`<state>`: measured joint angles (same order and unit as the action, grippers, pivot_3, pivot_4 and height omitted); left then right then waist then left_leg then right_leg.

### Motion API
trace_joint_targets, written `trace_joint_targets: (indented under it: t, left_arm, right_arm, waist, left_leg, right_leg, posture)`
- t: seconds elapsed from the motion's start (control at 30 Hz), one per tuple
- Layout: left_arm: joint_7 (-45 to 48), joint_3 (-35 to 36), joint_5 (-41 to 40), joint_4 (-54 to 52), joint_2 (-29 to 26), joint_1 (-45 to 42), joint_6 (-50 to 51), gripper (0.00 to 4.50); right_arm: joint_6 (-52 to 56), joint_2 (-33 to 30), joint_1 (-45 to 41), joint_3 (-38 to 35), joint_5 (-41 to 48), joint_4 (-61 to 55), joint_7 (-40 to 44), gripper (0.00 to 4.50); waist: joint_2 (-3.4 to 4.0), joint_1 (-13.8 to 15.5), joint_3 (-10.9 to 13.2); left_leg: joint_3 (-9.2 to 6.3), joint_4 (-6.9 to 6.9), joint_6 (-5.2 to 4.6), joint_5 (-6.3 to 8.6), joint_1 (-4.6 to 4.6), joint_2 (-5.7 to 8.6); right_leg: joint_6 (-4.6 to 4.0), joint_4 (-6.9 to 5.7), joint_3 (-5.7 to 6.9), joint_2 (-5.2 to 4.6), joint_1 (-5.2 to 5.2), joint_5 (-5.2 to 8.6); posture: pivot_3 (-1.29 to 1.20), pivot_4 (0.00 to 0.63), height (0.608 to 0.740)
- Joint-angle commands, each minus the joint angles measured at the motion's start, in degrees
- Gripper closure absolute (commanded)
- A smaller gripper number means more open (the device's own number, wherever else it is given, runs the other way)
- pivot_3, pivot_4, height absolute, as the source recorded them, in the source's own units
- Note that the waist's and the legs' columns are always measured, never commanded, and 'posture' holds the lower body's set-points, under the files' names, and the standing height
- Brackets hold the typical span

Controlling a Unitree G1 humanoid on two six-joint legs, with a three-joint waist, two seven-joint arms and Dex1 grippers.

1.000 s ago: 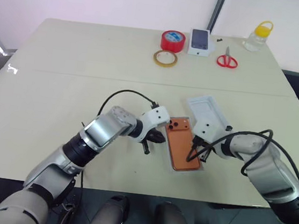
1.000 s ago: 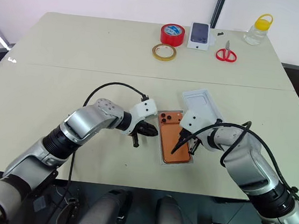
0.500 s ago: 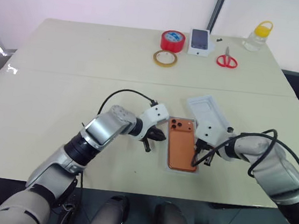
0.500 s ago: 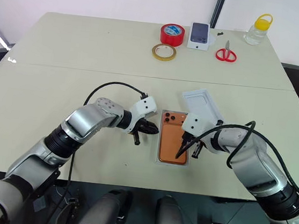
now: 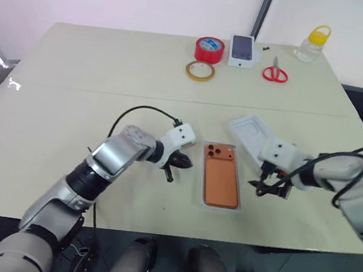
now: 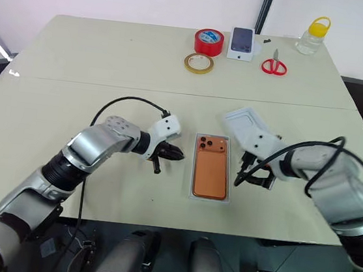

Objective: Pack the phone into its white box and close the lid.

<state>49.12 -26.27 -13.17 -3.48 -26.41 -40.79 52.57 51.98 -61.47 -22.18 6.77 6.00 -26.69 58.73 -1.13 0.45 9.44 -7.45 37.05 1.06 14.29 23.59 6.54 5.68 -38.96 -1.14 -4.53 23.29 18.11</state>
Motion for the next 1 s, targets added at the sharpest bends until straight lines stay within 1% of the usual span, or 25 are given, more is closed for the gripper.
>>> trace_joint_targets:
  t: [0.03, 0.13, 0.23, 0.37, 0.47, 0.5, 0.57, 0.7, 0.77, 0.8, 0.9, 1.0]
  left_arm:
    - [1.8, 5.0, -0.9, -0.2, -1.5, 0.9, -6.8, 4.07]
    - [5.1, 9.3, -2.8, -0.2, -2.9, 2.3, -13.4, 4.07]
    - [8.9, 11.5, -4.2, -1.8, -5.1, 4.3, -18.1, 4.07]
    - [12.7, 12.6, -4.7, -4.1, -7.8, 7.3, -23.4, 4.07]
    - [13.6, 12.5, -4.5, -5.4, -8.5, 8.9, -24.4, 4.07]
    - [13.7, 12.5, -4.5, -5.9, -8.5, 9.3, -24.7, 4.07]
    - [13.8, 12.5, -4.5, -6.7, -8.5, 10.2, -25.1, 4.07]
    - [14.1, 13.1, -5.2, -8.0, -8.5, 11.7, -25.8, 4.07]
    - [14.3, 13.5, -5.6, -8.5, -8.6, 12.5, -26.0, 4.07]
    - [14.4, 13.7, -5.7, -8.8, -8.7, 12.8, -26.2, 4.07]
    - [14.0, 14.5, -5.8, -8.7, -8.9, 13.6, -26.5, 4.07]
    - [11.6, 17.5, -6.0, -6.8, -8.9, 14.5, -26.3, 4.07]
  right_arm:
    - [4.3, 1.2, -3.7, -2.3, 2.8, 1.5, -0.8, 0.13]
    - [13.1, 6.5, -8.6, -1.5, 4.0, 6.9, -5.1, 0.13]
    - [19.7, 11.2, -12.3, -1.0, 4.6, 12.3, -8.9, 0.13]
    - [22.7, 13.5, -14.8, 1.1, 4.5, 16.9, -11.9, 0.13]
    - [24.4, 14.4, -16.2, 2.5, 5.0, 19.5, -13.1, 0.13]
    - [24.4, 14.6, -16.3, 3.3, 4.9, 20.0, -13.5, 0.36]
    - [24.5, 15.1, -16.5, 4.1, 5.0, 20.7, -14.2, 0.96]
    - [26.6, 16.5, -17.6, 3.6, 5.9, 21.1, -15.9, 3.02]
    - [27.9, 16.8, -18.1, 3.1, 6.4, 20.8, -16.7, 4.12]
    - [28.5, 17.0, -18.4, 2.6, 6.7, 20.6, -17.1, 4.48]
    - [30.0, 17.0, -19.1, 0.7, 7.8, 19.4, -18.1, 4.48]
    - [33.4, 18.5, -21.5, -6.3, 11.1, 15.9, -18.2, 4.48]
  waist:
    - [0.00, -0.1, 0.0]
    - [0.00, -0.2, 0.0]
    - [0.01, -0.1, 0.0]
    - [0.02, 0.1, 0.0]
    - [0.02, 0.1, 0.0]
    - [0.02, 0.1, 0.0]
    - [0.02, 0.1, 0.0]
    - [0.03, -0.3, 0.0]
    - [0.03, -0.5, 0.0]
    - [0.03, -0.6, 0.0]
    - [0.03, -1.0, 0.0]
    - [0.05, -1.1, 0.0]
  left_leg:
    - [0.00, 0.00, 0.00, 0.00, 0.00, -0.01]
    - [0.00, 0.02, 0.00, 0.00, -0.01, -0.02]
    - [0.01, 0.00, 0.01, -0.01, -0.01, -0.01]
    - [0.02, -0.01, 0.01, -0.01, 0.00, 0.00]
    - [0.03, -0.01, 0.01, 0.00, 0.00, 0.01]
    - [0.03, 0.00, 0.01, 0.00, 0.00, 0.01]
    - [0.03, -0.01, 0.00, 0.00, 0.00, 0.01]
    - [0.03, 0.00, 0.00, 0.00, 0.00, -0.01]
    - [0.03, -0.01, 0.00, 0.00, -0.01, -0.02]
    - [0.03, 0.00, 0.00, 0.00, -0.01, -0.02]
    - [0.03, 0.00, 0.00, 0.00, 0.00, -0.01]
    - [0.03, 0.00, 0.00, 0.00, 0.00, -0.01]
  right_leg:
    - [0.00, 0.00, 0.00, 0.00, 0.00, 0.00]
    - [-0.02, -0.01, 0.00, -0.01, -0.01, -0.01]
    - [-0.02, -0.02, 0.00, -0.02, 0.01, -0.01]
    - [-0.02, 0.00, -0.01, -0.04, 0.02, -0.01]
    - [-0.02, 0.01, -0.02, -0.05, 0.02, -0.01]
    - [-0.02, 0.01, -0.02, -0.05, 0.01, -0.01]
    - [-0.02, 0.01, -0.01, -0.05, 0.01, -0.01]
    - [-0.02, -0.01, -0.02, -0.03, 0.02, -0.01]
    - [-0.02, -0.07, -0.02, -0.01, 0.03, -0.01]
    - [-0.02, -0.07, -0.01, -0.01, 0.03, -0.01]
    - [-0.02, -0.07, -0.02, -0.02, 0.03, -0.01]
    - [-0.02, -0.08, -0.01, -0.02, 0.04, -0.01]
  posture:
    - [0.00, 0.150, 0.740]
    - [0.00, 0.150, 0.740]
    - [0.00, 0.150, 0.740]
    - [0.00, 0.150, 0.740]
    - [0.00, 0.150, 0.740]
    - [0.00, 0.150, 0.740]
    - [0.00, 0.150, 0.740]
    - [0.00, 0.150, 0.740]
    - [0.00, 0.150, 0.740]
    - [0.00, 0.150, 0.740]
    - [0.00, 0.150, 0.740]
    - [0.00, 0.150, 0.740]
